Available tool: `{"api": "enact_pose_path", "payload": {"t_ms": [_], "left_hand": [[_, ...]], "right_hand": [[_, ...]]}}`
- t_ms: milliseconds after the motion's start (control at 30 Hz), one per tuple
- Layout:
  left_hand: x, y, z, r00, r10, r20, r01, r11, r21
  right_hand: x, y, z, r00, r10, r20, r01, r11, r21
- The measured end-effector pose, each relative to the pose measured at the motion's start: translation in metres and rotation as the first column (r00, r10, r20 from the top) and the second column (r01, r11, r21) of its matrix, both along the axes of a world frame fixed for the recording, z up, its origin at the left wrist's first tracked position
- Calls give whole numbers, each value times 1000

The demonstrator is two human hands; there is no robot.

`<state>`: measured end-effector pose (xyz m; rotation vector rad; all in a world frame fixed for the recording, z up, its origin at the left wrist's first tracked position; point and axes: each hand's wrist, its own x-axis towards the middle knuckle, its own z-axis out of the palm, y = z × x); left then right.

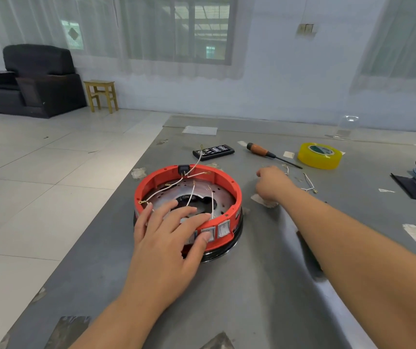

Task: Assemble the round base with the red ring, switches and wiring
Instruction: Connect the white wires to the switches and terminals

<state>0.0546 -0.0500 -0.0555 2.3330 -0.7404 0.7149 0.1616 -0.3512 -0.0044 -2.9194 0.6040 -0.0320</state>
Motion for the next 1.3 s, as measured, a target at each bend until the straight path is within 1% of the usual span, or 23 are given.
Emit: {"api": "enact_pose_path", "payload": {"t_ms": [133,200,333,533,800,933,1033,1100,1267,1300], "left_hand": [[2,-1,-3,1000,13,-3,-13,1000,6],[3,0,-4,1000,14,-11,-14,1000,3],[2,-1,-3,1000,5,-21,-5,1000,-14],[0,0,-1,1000,0,-16,0,1000,-13],[-2,1,2,1000,4,0,-4,1000,5],[-8,1,5,999,24,-21,-24,1000,16],[-13,1,7,998,40,-40,-39,999,18],[-16,3,8,998,46,-50,-45,999,23],[-21,10,10,995,48,-87,-46,999,23],[-21,11,10,995,47,-91,-44,999,28]], "right_hand": [[27,-10,-12,992,-13,-129,-9,985,-170],[37,-10,-17,991,-23,-133,-7,975,-221],[48,-5,-21,991,-41,-129,6,965,-262],[37,9,-22,999,-43,-19,33,929,-369],[-16,46,-27,996,83,24,-67,916,-396],[-52,63,-34,985,146,90,-93,896,-435],[-79,73,-42,977,151,152,-72,900,-430],[-95,79,-46,971,157,180,-74,914,-398],[-123,81,-42,959,95,266,-44,981,-191],[-125,80,-39,959,87,270,-41,984,-172]]}}
